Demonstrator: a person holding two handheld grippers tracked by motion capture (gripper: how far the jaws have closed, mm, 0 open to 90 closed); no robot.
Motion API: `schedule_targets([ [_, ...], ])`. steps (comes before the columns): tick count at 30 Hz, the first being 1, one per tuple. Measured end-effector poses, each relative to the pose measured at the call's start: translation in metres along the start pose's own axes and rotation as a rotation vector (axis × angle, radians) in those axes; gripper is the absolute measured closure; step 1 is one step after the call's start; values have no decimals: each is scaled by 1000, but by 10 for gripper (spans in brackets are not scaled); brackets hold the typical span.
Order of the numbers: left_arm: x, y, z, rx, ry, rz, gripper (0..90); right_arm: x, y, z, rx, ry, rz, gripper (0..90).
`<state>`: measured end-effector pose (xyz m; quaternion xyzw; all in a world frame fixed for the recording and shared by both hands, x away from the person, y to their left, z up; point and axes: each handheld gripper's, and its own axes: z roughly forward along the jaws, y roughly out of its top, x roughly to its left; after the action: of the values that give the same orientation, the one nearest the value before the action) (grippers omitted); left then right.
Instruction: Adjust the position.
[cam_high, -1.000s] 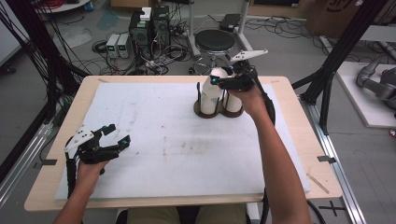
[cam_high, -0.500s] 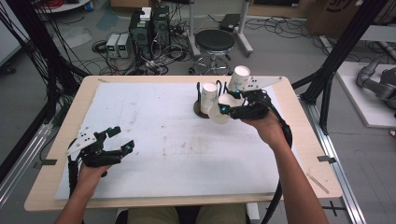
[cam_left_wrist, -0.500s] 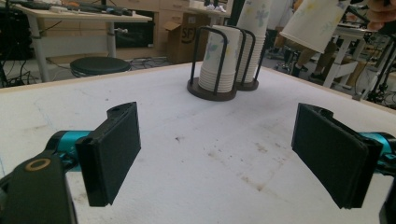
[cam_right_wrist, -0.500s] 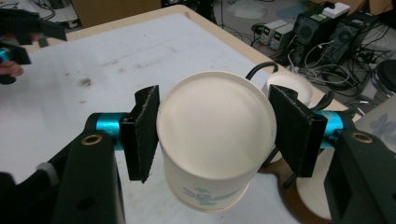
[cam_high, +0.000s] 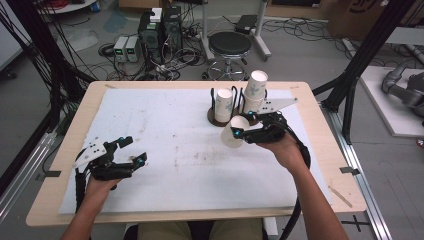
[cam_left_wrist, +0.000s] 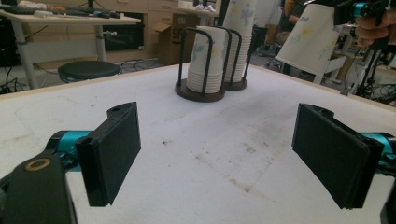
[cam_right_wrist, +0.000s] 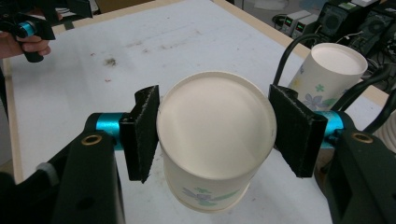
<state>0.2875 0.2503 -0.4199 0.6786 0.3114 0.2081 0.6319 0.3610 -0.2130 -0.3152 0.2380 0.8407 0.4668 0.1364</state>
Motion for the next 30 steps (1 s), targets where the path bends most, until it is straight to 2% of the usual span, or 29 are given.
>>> schedule_targets([
  [3, -4, 1, 5, -2, -24, 30, 155, 3, 1, 2, -3, 8, -8, 380],
  [7, -7, 1, 8, 8, -39, 38, 154, 9, 1, 6, 2, 25, -8, 380],
  [10, -11, 3, 13, 31, -66, 15, 154, 12, 2, 9, 2, 39, -13, 380],
  [12, -13, 5, 14, 29, -71, 9, 154, 15, 3, 10, -2, 46, -23, 380],
  [14, -20, 10, 18, 15, -107, 12, 153, 19, 4, 11, -11, 58, -27, 380],
  [16, -23, 11, 19, 13, -117, 23, 154, 20, 4, 11, -14, 63, -31, 380],
  [17, -31, 15, 21, 6, -131, 54, 153, 24, 5, 12, -8, 78, -34, 380],
  [22, -40, 22, 28, -7, -171, 73, 154, 32, 6, 15, -10, 100, -54, 380],
  [26, -44, 22, 38, 14, -203, 74, 154, 37, 8, 16, -8, 121, -65, 380],
  [27, -46, 22, 44, 24, -224, 77, 154, 38, 8, 17, -11, 124, -67, 380],
  [28, -46, 22, 44, 24, -224, 77, 154, 39, 8, 18, -12, 130, -70, 380],
  [29, -49, 22, 51, 37, -247, 84, 154, 40, 9, 18, -11, 136, -67, 380],
  [30, -49, 22, 51, 37, -247, 84, 154, 40, 9, 18, -11, 136, -67, 380],
])
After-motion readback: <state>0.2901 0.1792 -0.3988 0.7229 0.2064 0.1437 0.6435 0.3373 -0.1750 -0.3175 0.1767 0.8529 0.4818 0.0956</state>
